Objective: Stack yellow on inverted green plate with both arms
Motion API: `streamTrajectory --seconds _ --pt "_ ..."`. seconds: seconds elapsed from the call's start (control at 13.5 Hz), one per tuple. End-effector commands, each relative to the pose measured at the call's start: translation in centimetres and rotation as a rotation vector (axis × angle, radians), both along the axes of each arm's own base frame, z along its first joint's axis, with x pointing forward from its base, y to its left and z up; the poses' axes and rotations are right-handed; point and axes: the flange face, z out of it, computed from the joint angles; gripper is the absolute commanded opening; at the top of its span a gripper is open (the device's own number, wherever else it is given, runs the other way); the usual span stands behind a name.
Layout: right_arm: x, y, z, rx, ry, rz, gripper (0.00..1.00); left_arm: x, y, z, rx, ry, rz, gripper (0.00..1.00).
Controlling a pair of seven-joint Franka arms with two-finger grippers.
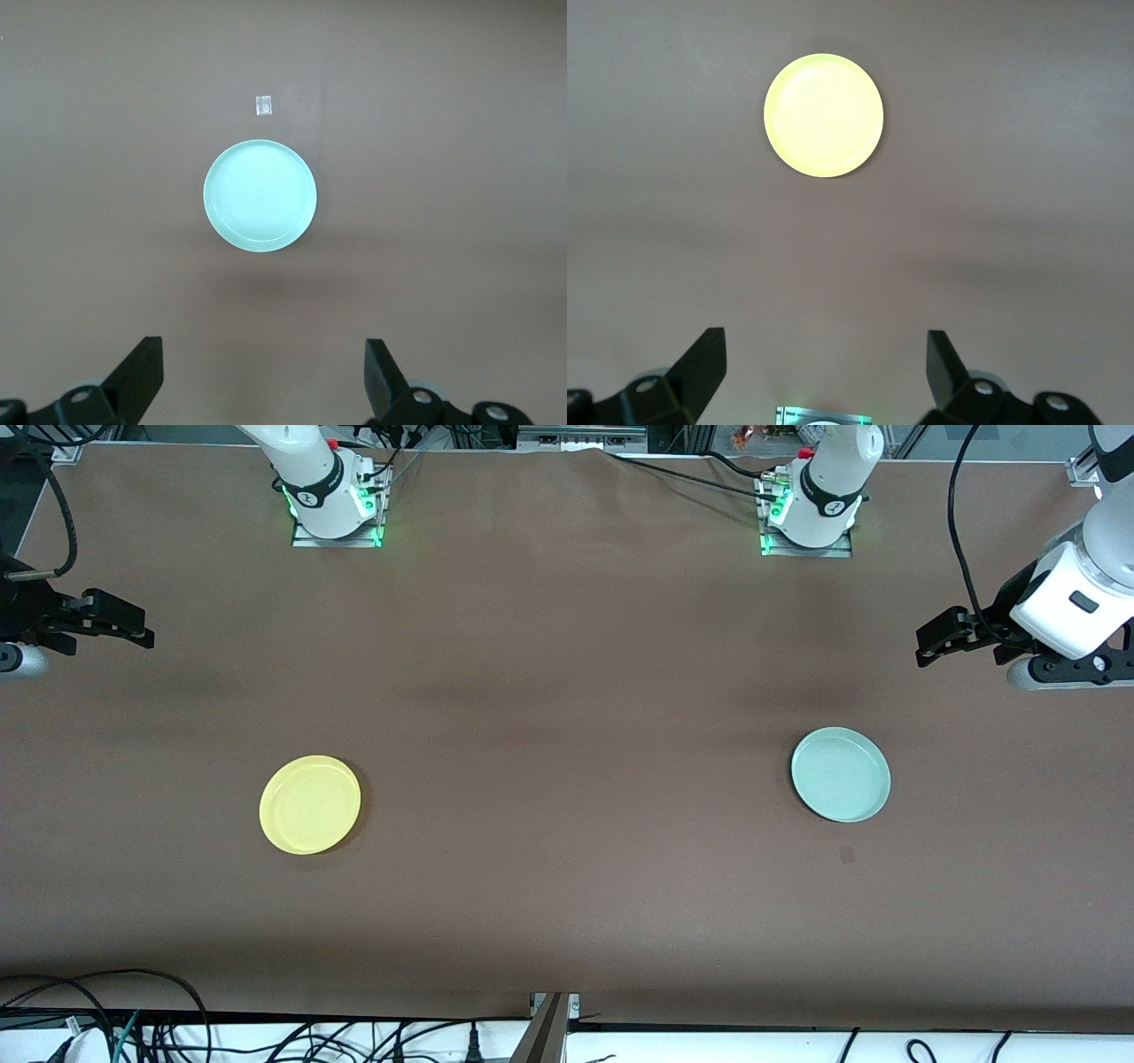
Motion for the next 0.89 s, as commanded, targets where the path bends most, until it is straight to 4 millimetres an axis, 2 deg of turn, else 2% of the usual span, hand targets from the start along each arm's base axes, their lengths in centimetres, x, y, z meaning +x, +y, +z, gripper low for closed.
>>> streamTrajectory --seconds 0.0,0.37,0.66,0.81 --pt "0.4 -0.6 0.5 -0.005 -0.009 -0.01 1.0 0.2 0.1 0.7 -0.026 0.002 0.0 1.0" --pt "-0.5 -0.3 1.5 -0.018 -0.016 -0.012 1.0 0.2 0.6 0.7 -0.053 0.004 0.015 1.0" --pt "-1.6 0.4 1.4 -0.019 0.017 -0.009 1.0 0.4 1.2 0.5 -0.054 0.004 0.026 1.0" --pt "-1.7 0.1 1.3 -0.021 0.029 -0.014 1.0 0.4 1.1 0.5 -0.05 0.007 0.023 1.0"
